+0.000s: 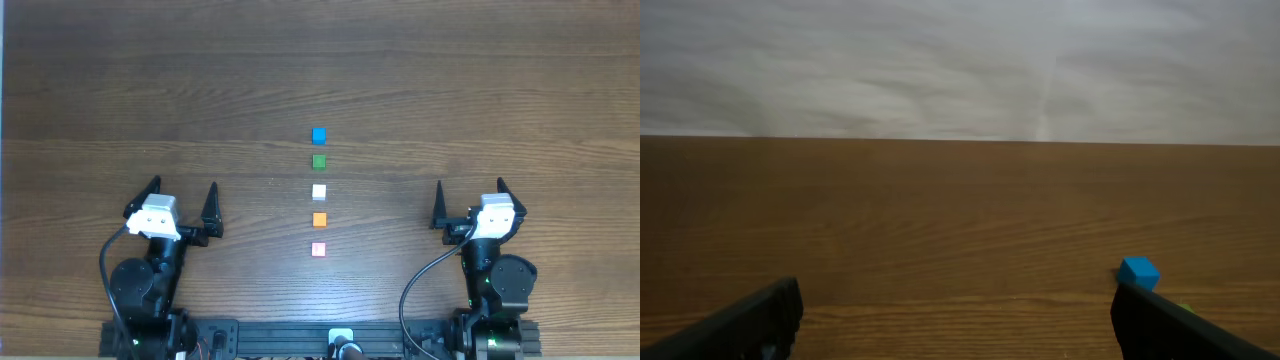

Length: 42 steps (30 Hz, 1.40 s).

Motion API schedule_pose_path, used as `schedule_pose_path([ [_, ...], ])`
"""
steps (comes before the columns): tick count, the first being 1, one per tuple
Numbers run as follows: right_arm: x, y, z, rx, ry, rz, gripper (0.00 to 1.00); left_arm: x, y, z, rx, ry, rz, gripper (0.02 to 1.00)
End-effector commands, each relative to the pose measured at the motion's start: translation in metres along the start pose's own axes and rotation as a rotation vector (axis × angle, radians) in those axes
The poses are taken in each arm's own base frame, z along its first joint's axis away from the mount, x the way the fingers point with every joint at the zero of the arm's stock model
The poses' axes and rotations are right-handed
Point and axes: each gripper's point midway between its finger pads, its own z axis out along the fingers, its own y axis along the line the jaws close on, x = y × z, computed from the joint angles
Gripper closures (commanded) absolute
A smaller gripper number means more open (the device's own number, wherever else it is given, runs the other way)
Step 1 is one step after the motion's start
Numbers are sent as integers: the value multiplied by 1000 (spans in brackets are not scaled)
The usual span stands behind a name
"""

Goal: Stack Cubes

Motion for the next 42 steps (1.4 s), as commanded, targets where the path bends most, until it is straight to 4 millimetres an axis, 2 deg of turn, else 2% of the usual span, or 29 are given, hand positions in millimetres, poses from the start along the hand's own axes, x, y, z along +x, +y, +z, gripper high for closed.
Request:
schedule_pose_path([
  [1,1,0,0,4,0,-5,9,1,-1,0,3,-2,19,18],
  [42,1,0,0,4,0,-5,7,-3,-1,0,5,-18,7,20],
])
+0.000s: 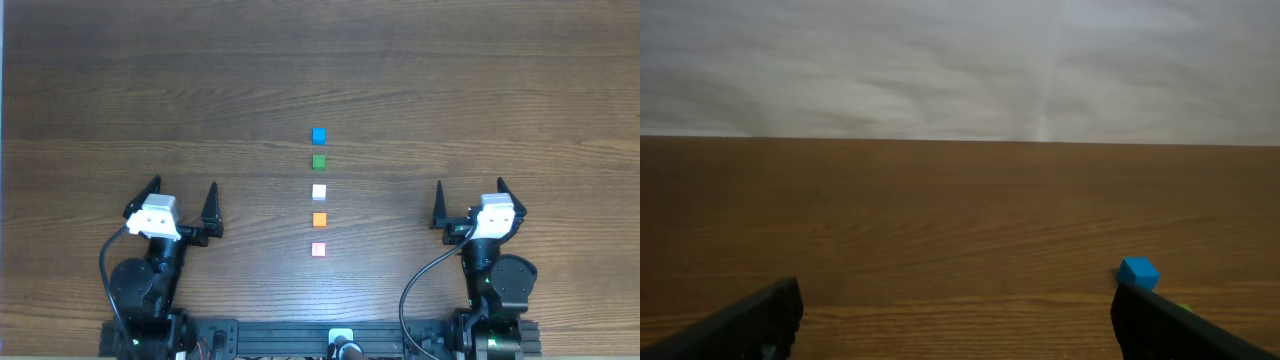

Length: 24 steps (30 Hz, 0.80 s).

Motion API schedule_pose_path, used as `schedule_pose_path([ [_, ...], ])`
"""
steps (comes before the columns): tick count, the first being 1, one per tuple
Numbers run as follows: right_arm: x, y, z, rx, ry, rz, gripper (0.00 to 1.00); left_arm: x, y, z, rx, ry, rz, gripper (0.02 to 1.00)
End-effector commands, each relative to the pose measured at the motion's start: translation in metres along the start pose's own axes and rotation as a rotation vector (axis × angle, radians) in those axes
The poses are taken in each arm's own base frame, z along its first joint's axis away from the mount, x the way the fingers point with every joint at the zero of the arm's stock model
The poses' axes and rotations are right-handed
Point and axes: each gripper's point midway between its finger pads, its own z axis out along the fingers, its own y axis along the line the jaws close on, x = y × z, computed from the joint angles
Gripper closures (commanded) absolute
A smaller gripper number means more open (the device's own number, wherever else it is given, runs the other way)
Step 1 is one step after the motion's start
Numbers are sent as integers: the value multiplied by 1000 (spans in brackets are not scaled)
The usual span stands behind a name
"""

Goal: Stack Cubes

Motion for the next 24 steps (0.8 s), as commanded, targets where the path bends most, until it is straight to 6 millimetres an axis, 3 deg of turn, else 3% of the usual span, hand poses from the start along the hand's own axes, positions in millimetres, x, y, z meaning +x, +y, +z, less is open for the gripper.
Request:
schedule_pose_path([
  [1,1,0,0,4,0,-5,9,-6,-1,0,6,-26,-2,18],
  [7,1,0,0,4,0,-5,9,-24,-18,4,71,-41,-99,20],
  [9,1,0,0,4,0,-5,9,-35,-32,6,130,7,-120,23],
  [16,1,0,0,4,0,-5,12,-68,-93,14,313,405,-202,25],
  [20,1,0,0,4,0,-5,7,-70,-126,10,357,652,-243,27],
  [24,1,0,0,4,0,-5,7,-52,-157,6,364,842,-309,23],
])
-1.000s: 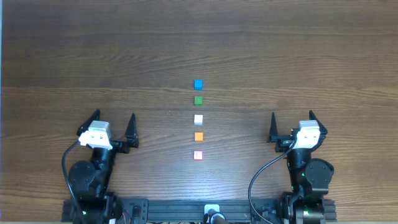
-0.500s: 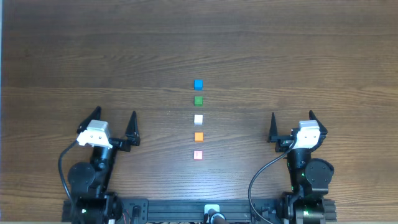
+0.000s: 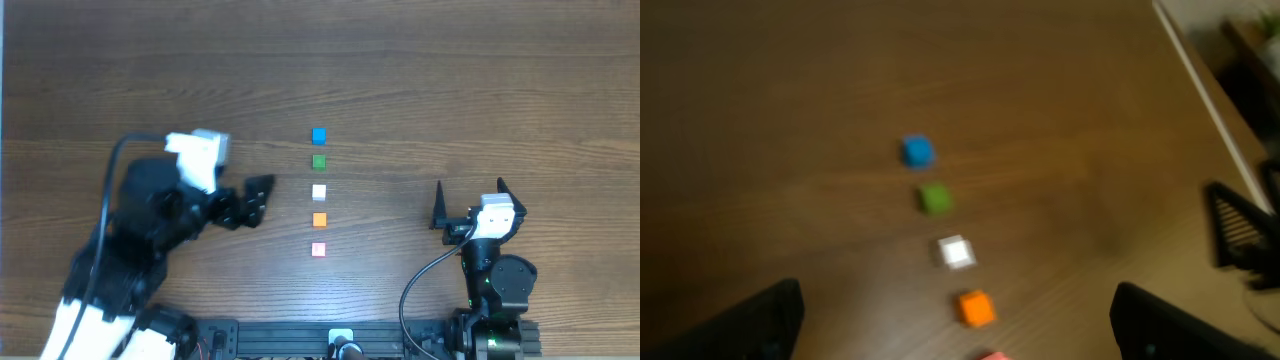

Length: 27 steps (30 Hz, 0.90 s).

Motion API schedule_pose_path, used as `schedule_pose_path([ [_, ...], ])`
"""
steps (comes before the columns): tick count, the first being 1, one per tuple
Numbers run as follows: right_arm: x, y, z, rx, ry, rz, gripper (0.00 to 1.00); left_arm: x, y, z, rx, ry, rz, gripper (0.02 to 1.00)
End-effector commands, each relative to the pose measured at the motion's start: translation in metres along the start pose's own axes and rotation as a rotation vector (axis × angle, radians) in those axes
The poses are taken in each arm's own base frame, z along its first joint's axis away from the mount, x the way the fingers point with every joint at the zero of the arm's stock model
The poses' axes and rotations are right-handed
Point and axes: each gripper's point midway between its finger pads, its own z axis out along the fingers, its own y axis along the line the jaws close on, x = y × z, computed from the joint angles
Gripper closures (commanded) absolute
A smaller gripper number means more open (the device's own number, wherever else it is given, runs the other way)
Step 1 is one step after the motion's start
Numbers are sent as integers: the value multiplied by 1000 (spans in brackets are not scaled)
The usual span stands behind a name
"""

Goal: Stack Cubes

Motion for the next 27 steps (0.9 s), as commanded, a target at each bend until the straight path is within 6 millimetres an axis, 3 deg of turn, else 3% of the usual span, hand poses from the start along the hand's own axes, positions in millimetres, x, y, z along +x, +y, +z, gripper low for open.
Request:
schedule_pose_path([
  [1,1,0,0,4,0,-5,7,22,-26,23,31,174,-158,23],
  [6,1,0,0,4,0,-5,9,85,-22,35,-143,418,-340,71],
  [9,1,0,0,4,0,-5,9,112,-29,42,-220,492,-337,86],
  [13,1,0,0,4,0,-5,9,134,-41,57,-286,518,-287,53],
  [19,1,0,0,4,0,-5,7,164,-39,77,-413,564,-308,31],
  [27,1,0,0,4,0,-5,7,181,-37,110,-443,593,-300,80],
])
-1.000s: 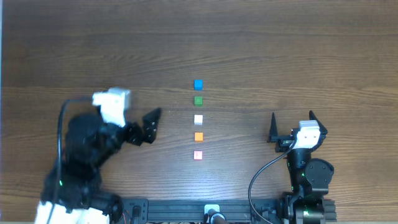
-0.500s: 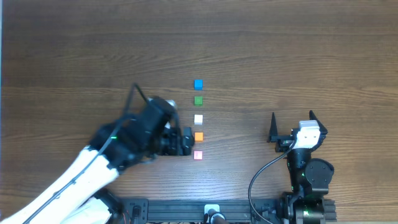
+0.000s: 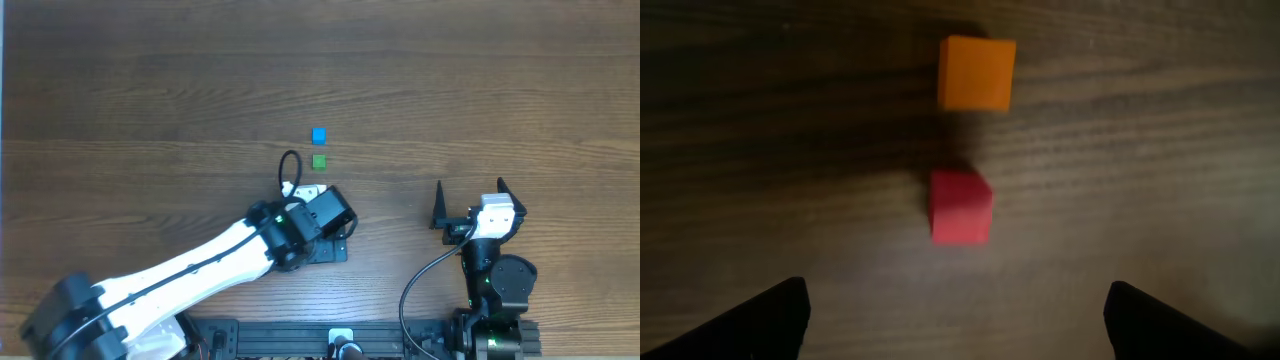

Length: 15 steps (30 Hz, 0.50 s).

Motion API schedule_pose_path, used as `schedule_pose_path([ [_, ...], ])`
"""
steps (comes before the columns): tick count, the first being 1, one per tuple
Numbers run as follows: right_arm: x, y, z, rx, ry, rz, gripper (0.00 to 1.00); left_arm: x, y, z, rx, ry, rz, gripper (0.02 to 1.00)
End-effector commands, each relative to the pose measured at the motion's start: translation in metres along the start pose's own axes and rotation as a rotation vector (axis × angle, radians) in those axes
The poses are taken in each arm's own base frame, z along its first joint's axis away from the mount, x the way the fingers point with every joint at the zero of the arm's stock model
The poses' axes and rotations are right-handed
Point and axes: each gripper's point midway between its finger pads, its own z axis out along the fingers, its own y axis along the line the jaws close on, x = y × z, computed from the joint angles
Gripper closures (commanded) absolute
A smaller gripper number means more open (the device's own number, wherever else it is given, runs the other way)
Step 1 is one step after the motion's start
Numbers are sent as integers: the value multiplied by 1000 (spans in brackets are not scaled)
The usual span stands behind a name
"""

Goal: Stack Cubes

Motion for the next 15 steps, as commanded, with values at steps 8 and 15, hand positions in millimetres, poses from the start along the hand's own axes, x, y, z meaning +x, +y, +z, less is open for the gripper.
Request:
schedule_pose_path([
  [8,1,0,0,4,0,-5,7,-1,2,37,-86,18,-8,102],
  [15,1,0,0,4,0,-5,9,3,-1,55,-104,37,34,128],
])
